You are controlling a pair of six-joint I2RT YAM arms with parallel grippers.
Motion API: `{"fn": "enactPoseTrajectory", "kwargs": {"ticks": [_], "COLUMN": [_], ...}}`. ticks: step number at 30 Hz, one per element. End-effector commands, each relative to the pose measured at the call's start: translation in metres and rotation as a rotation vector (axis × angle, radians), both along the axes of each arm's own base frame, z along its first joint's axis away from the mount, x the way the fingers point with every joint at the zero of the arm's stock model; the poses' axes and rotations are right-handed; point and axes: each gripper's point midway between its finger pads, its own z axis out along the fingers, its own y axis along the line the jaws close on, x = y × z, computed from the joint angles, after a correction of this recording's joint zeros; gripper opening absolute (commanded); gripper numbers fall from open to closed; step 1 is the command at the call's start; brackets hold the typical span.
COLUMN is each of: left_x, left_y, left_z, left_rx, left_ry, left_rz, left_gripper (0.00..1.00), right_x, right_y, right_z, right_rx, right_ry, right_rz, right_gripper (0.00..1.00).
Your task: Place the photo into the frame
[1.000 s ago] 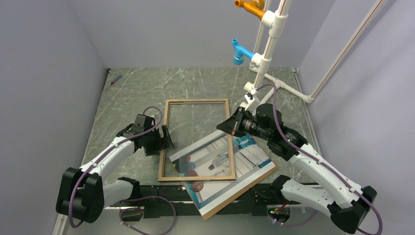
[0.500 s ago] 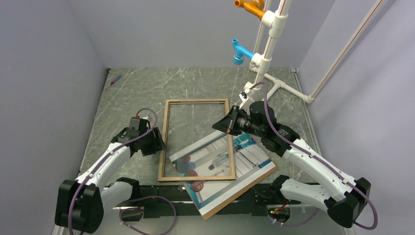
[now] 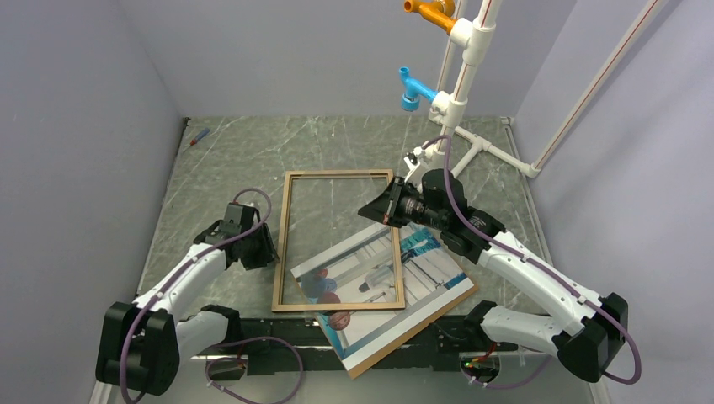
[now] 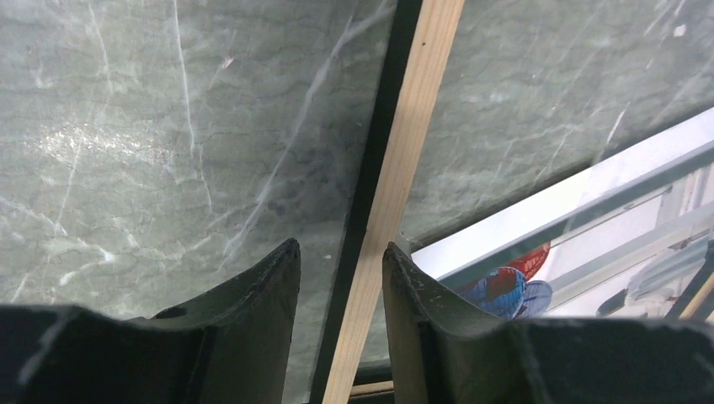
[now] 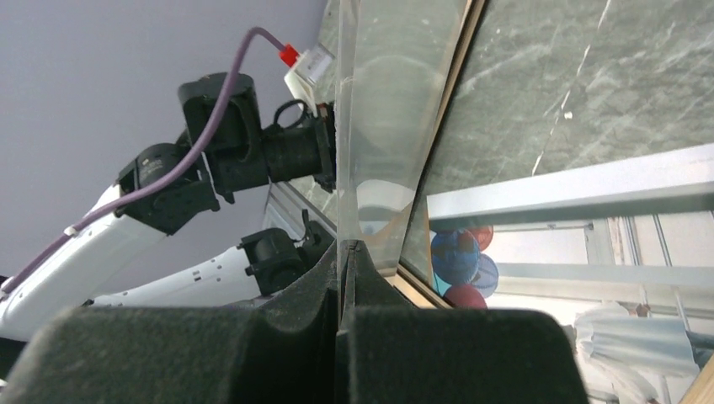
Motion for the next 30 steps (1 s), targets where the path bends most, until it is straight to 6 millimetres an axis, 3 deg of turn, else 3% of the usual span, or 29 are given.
{"fn": "enactPoseTrajectory", "kwargs": {"ticks": [1,6,18,30], "left_x": [0.004,0.003,0.001,0.0], "left_y": [0.004,0.005,0.006,0.004], "left_z": [-0.004,-0.007,-0.015,-0.015], "left_rx": [0.016,0.026,0.036,0.029], "left_ry": [-0.006,-0.003,0.025,0.028], "left_rz": [0.014,0.019,0.016,0.01], "left_gripper": [0.44,0.39,0.36,0.34], "right_x": [0.017,0.025,0.049,0.055], "right_y": [0.005,0.01,0.004,0.013], "right_z": [0.044,0.039,0.024,-0.008], "right_rx": [0.111,0.127,0.155,0.136], "right_ry": [-0.131,-0.121,-0.104,-0.039], "right_rz": [-0.044,-0.062,-0.204,-0.203], "right_gripper": [0.0,0.0,0.0,0.0]}}
